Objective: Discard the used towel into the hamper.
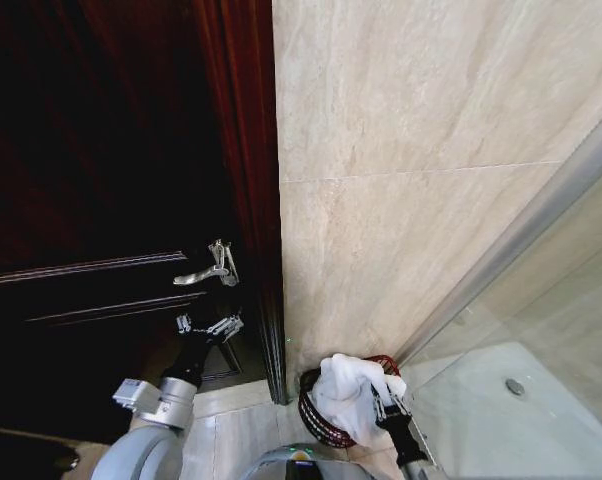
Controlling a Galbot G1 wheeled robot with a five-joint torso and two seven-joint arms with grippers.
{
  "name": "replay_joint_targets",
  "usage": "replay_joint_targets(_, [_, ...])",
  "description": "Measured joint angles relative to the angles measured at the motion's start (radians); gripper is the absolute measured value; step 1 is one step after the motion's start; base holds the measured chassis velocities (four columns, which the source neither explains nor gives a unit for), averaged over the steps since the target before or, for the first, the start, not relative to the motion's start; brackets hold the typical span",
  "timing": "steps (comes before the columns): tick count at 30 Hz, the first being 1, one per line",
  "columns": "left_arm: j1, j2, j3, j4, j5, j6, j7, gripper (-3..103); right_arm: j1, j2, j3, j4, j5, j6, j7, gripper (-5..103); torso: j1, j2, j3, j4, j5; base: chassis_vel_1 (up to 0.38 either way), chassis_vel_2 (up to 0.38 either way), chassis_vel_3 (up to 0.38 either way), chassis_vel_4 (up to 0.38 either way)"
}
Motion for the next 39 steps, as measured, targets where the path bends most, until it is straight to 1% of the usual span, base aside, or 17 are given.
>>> replay_joint_targets(2, [0.000,0.000,0.000,0.000,0.000,0.000,0.000,100,0.005,0.003,-0.003,-0.008,-0.004,0.074,-0.003,18,0.000,0.000,0.000,0.0000,-0.0001,0.000,0.000,0.000,0.000])
replay_joint_targets(4, [0.000,0.000,0.000,0.000,0.000,0.000,0.000,100,0.007,0.004,-0.003,-0.012,-0.017,0.094,0.001,18,0.000,0.000,0.000,0.0000,-0.0001,0.000,0.000,0.000,0.000])
replay_joint_targets(6, [0.000,0.000,0.000,0.000,0.000,0.000,0.000,100,0.027,0.021,0.011,-0.055,-0.204,0.158,0.190,18,0.000,0.000,0.000,0.0002,-0.0001,0.000,0.000,0.000,0.000])
replay_joint_targets(7, [0.000,0.000,0.000,0.000,0.000,0.000,0.000,100,0.027,0.021,0.011,-0.055,-0.204,0.158,0.190,18,0.000,0.000,0.000,0.0002,-0.0001,0.000,0.000,0.000,0.000])
replay_joint_targets(9, [0.000,0.000,0.000,0.000,0.000,0.000,0.000,100,0.047,0.050,0.042,-0.099,-0.380,0.203,0.340,18,0.000,0.000,0.000,0.0000,0.0002,0.000,0.000,0.000,0.000])
replay_joint_targets(11, [0.000,0.000,0.000,0.000,0.000,0.000,0.000,100,0.046,0.045,0.047,-0.119,-0.432,0.261,0.349,18,0.000,0.000,0.000,0.0000,-0.0002,0.000,0.000,0.000,0.000])
replay_joint_targets(12, [0.000,0.000,0.000,0.000,0.000,0.000,0.000,100,0.046,0.045,0.047,-0.119,-0.432,0.261,0.349,18,0.000,0.000,0.000,0.0000,-0.0002,0.000,0.000,0.000,0.000])
replay_joint_targets(13, [0.000,0.000,0.000,0.000,0.000,0.000,0.000,100,0.038,0.035,0.045,-0.125,-0.371,0.314,0.246,18,0.000,0.000,0.000,0.0002,-0.0001,0.000,0.000,0.000,0.000])
replay_joint_targets(14, [0.000,0.000,0.000,0.000,0.000,0.000,0.000,100,0.019,0.025,0.041,-0.120,-0.234,0.335,0.100,18,0.000,0.000,0.000,0.0002,0.0005,0.000,0.000,0.000,0.000])
replay_joint_targets(15, [0.000,0.000,0.000,0.000,0.000,0.000,0.000,100,-0.004,0.007,0.030,-0.106,-0.090,0.326,-0.044,18,0.000,0.000,0.000,-0.0002,-0.0005,0.000,0.000,0.000,0.000])
replay_joint_targets(16, [0.000,0.000,0.000,0.000,0.000,0.000,0.000,100,-0.004,0.007,0.030,-0.106,-0.090,0.326,-0.044,18,0.000,0.000,0.000,-0.0002,-0.0005,0.000,0.000,0.000,0.000])
replay_joint_targets(17, [0.000,0.000,0.000,0.000,0.000,0.000,0.000,100,-0.013,-0.002,0.022,-0.101,-0.027,0.320,-0.110,18,0.000,0.000,0.000,-0.0002,-0.0009,0.000,0.000,0.000,0.000])
replay_joint_targets(18, [0.000,0.000,0.000,0.000,0.000,0.000,0.000,100,-0.023,-0.008,0.010,-0.093,0.079,0.311,-0.225,18,0.000,0.000,0.000,0.0000,0.0003,0.000,0.000,0.000,0.000])
replay_joint_targets(23, [0.000,0.000,0.000,0.000,0.000,0.000,0.000,100,-0.017,0.007,0.012,-0.096,0.077,0.319,-0.256,18,0.000,0.000,0.000,0.0000,0.0000,0.000,0.000,0.000,0.000])
replay_joint_targets(26, [0.000,0.000,0.000,0.000,0.000,0.000,0.000,100,0.007,0.018,0.020,-0.120,0.011,0.358,-0.204,18,0.000,0.000,0.000,0.0001,0.0000,0.000,0.000,0.000,0.000])
replay_joint_targets(29, [0.000,0.000,0.000,0.000,0.000,0.000,0.000,100,0.012,0.024,0.022,-0.122,-0.020,0.363,-0.163,18,0.000,0.000,0.000,0.0000,-0.0002,0.000,0.000,0.000,0.000])
replay_joint_targets(39, [0.000,0.000,0.000,0.000,0.000,0.000,0.000,100,0.013,0.026,0.022,-0.121,-0.026,0.363,-0.163,18,0.000,0.000,0.000,0.0000,-0.0001,0.000,0.000,0.000,0.000])
